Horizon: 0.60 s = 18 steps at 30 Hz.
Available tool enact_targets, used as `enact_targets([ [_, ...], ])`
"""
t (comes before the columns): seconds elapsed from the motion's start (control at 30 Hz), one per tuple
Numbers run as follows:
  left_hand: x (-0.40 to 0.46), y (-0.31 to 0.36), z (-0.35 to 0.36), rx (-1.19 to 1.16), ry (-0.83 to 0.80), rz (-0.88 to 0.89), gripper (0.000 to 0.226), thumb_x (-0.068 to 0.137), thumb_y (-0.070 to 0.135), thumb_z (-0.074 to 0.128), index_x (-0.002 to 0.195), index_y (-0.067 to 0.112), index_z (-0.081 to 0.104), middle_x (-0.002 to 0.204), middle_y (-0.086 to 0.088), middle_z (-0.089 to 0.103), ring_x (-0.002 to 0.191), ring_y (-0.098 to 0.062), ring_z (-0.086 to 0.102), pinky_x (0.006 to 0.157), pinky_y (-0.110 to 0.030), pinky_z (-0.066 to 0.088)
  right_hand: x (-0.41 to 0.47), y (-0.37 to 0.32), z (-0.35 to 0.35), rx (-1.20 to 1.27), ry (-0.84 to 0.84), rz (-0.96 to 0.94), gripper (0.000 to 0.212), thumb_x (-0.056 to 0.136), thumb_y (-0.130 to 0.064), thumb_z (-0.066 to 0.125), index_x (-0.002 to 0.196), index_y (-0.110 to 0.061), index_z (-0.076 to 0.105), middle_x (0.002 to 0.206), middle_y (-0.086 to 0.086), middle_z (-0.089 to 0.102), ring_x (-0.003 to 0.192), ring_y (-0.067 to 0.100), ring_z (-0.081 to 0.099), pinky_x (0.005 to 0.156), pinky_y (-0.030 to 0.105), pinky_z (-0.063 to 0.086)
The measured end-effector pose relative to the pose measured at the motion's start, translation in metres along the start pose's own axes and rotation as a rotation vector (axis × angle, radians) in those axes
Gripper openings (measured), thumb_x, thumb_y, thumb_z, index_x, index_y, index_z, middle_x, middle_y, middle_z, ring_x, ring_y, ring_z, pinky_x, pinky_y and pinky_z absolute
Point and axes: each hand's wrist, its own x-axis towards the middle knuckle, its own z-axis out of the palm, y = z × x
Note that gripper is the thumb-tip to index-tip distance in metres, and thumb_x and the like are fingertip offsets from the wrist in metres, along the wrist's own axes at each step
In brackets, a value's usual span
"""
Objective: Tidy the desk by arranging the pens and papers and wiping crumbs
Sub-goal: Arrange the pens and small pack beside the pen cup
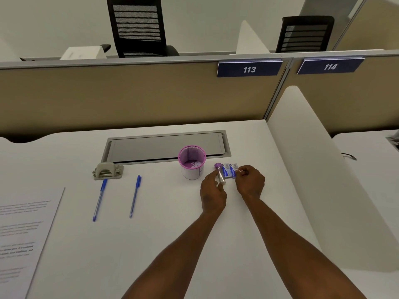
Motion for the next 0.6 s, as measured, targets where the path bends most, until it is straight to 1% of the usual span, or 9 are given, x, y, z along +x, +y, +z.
enact_targets([
  [0.07,0.001,-0.001,0.001,0.025,0.017,0.021,0.047,0.09,-0.001,0.058,0.136,0.005,0.055,0.135,-0.011,0.061,0.122,-0.027,0.057,0.11,-0.032,0.041,-0.002,0.001,0.0,0.016,0.013,0.015,0.012,0.085,-0.016,0.07,0.093,-0.007,0.073,0.093,0.011,0.074,0.082,0.023,0.067,0.073,0.025,0.046],
  [0.13,0.001,-0.003,0.001,0.043,0.023,0.033,0.045,0.091,-0.002,0.053,0.136,0.004,0.055,0.135,-0.011,0.061,0.123,-0.027,0.057,0.109,-0.029,0.038,-0.004,0.002,0.001,0.037,0.019,0.039,0.013,0.086,-0.017,0.07,0.093,-0.007,0.073,0.094,0.011,0.074,0.082,0.024,0.067,0.072,0.025,0.047],
  [0.23,0.002,-0.002,0.001,0.053,0.022,0.036,0.044,0.092,-0.001,0.05,0.136,0.004,0.055,0.135,-0.011,0.06,0.123,-0.027,0.056,0.109,-0.028,0.037,-0.007,0.004,0.001,0.063,0.032,0.036,0.011,0.085,-0.017,0.071,0.092,-0.009,0.073,0.092,0.01,0.074,0.08,0.022,0.067,0.071,0.023,0.046],
  [0.33,0.001,-0.003,-0.001,0.036,0.009,0.042,0.047,0.092,0.0,0.054,0.139,0.004,0.053,0.137,-0.01,0.059,0.124,-0.026,0.056,0.109,-0.029,0.039,-0.007,0.005,0.001,0.092,0.031,0.039,0.012,0.083,-0.019,0.074,0.091,-0.01,0.072,0.088,0.008,0.073,0.074,0.018,0.063,0.072,0.025,0.05],
  [0.43,0.0,-0.004,-0.004,0.02,-0.025,0.036,0.054,0.09,0.004,0.063,0.142,0.008,0.048,0.137,-0.008,0.06,0.115,-0.025,0.061,0.102,-0.029,0.047,-0.007,0.007,0.001,0.128,0.056,0.036,0.015,0.082,-0.018,0.074,0.095,-0.011,0.07,0.084,0.006,0.072,0.075,0.019,0.065,0.077,0.034,0.056],
  [0.53,-0.003,-0.005,-0.005,0.018,-0.055,0.016,0.055,0.092,0.012,0.064,0.144,0.011,0.046,0.136,-0.006,0.06,0.109,-0.02,0.062,0.095,-0.022,0.045,-0.012,0.01,0.001,0.135,0.083,0.041,0.019,0.083,-0.015,0.073,0.101,-0.009,0.069,0.083,0.007,0.07,0.073,0.018,0.063,0.079,0.035,0.056],
  [0.6,-0.003,-0.004,-0.007,0.008,-0.072,0.005,0.057,0.093,0.016,0.065,0.145,0.013,0.044,0.137,-0.005,0.059,0.112,-0.018,0.061,0.097,-0.024,0.046,-0.015,0.012,0.002,0.131,0.094,0.04,0.021,0.083,-0.016,0.073,0.103,-0.01,0.069,0.081,0.005,0.069,0.073,0.019,0.063,0.08,0.038,0.056],
])
